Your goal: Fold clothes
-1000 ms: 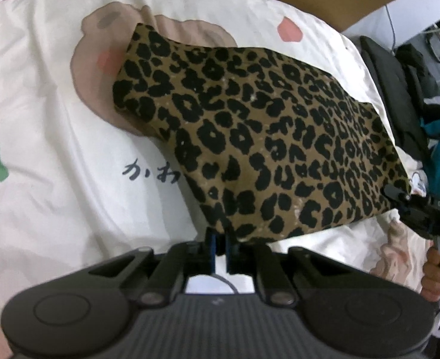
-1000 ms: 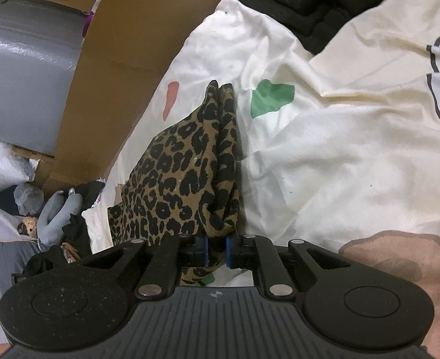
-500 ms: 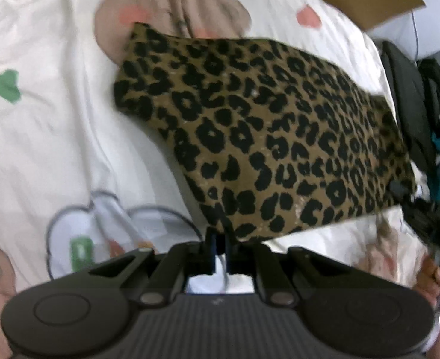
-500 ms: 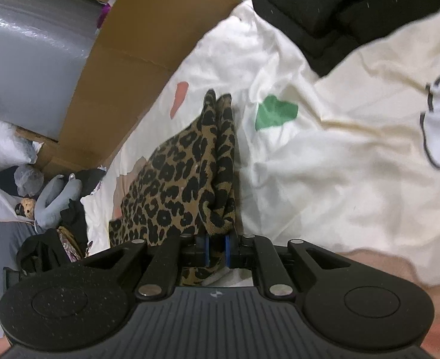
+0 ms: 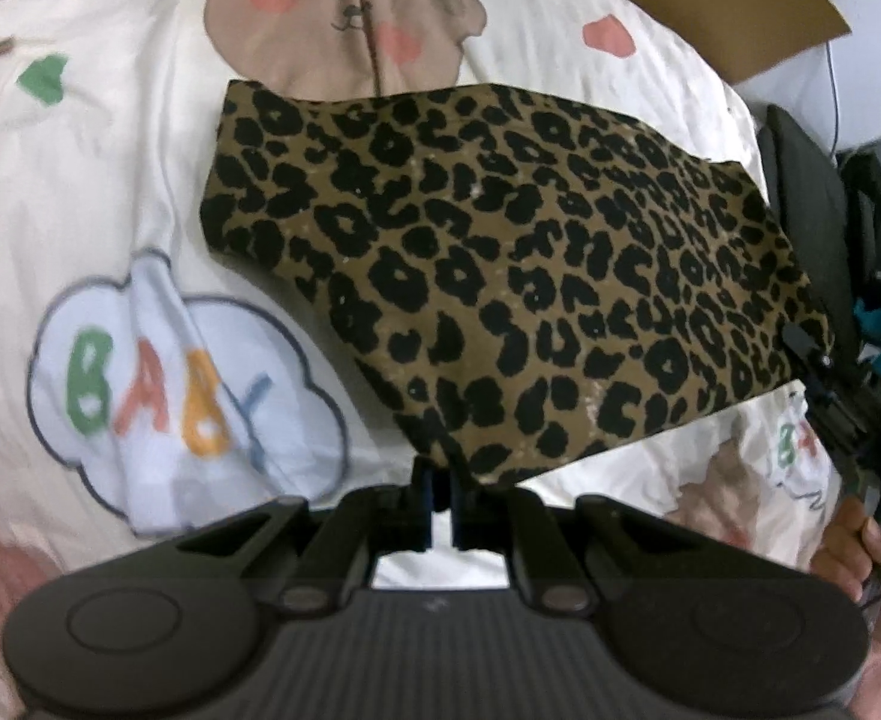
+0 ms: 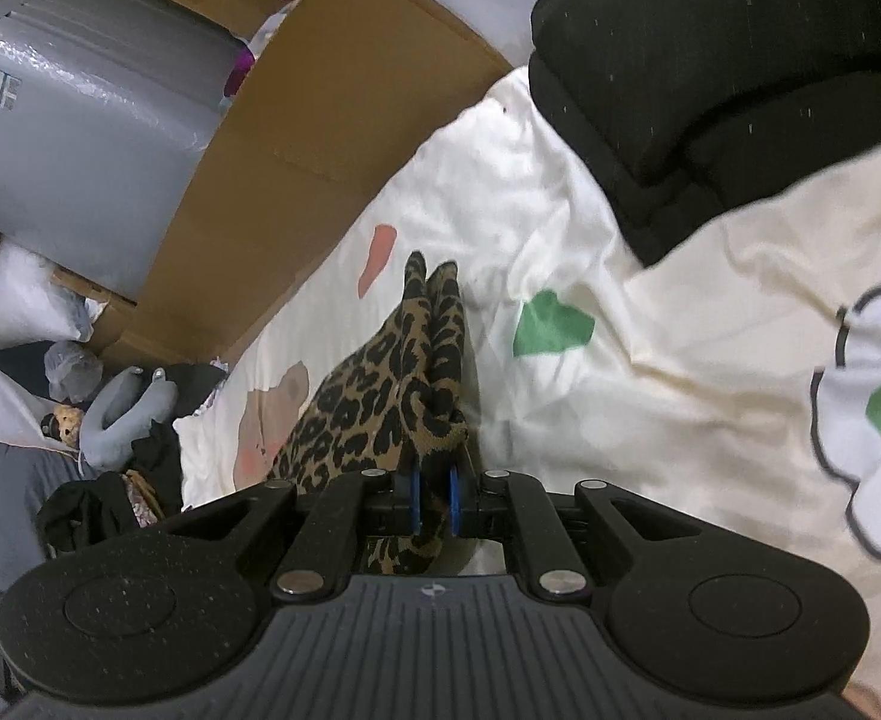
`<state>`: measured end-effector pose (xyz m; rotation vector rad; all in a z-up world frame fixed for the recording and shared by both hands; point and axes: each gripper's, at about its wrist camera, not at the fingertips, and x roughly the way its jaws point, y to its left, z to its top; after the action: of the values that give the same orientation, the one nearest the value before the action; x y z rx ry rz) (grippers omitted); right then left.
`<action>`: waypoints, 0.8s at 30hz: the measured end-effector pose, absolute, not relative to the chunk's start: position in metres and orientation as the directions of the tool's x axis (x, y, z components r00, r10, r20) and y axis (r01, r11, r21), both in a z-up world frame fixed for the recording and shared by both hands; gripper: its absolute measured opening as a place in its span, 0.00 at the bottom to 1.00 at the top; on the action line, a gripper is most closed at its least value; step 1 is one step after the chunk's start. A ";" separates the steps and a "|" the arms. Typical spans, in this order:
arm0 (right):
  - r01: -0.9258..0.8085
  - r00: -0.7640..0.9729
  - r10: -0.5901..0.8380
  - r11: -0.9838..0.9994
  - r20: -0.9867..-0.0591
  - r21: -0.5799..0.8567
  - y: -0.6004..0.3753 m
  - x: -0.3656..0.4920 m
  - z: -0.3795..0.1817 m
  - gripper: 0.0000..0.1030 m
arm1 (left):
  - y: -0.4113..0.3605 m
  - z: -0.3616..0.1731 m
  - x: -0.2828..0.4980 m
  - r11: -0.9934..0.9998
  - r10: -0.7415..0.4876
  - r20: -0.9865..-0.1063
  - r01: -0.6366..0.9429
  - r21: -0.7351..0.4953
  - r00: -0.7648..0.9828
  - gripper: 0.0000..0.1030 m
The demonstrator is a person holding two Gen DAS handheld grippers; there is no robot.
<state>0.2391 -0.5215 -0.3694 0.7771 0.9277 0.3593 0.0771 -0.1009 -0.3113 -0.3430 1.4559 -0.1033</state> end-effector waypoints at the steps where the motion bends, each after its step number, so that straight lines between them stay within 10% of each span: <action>1: 0.042 0.572 0.583 0.682 -0.577 0.730 -0.523 0.241 -0.367 0.07 | -0.105 -0.311 0.074 0.944 -0.283 -0.951 -0.142 -0.299 0.123 0.05; 24: 0.039 0.582 0.521 0.749 -0.624 0.662 -0.560 0.296 -0.354 0.07 | -0.164 -0.327 0.014 0.876 -0.396 -0.905 -0.231 -0.423 0.157 0.05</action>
<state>0.2957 -0.5603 -0.3540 0.6861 0.9200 0.3086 0.0139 -0.1641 -0.3275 -0.5354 1.4286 -0.1263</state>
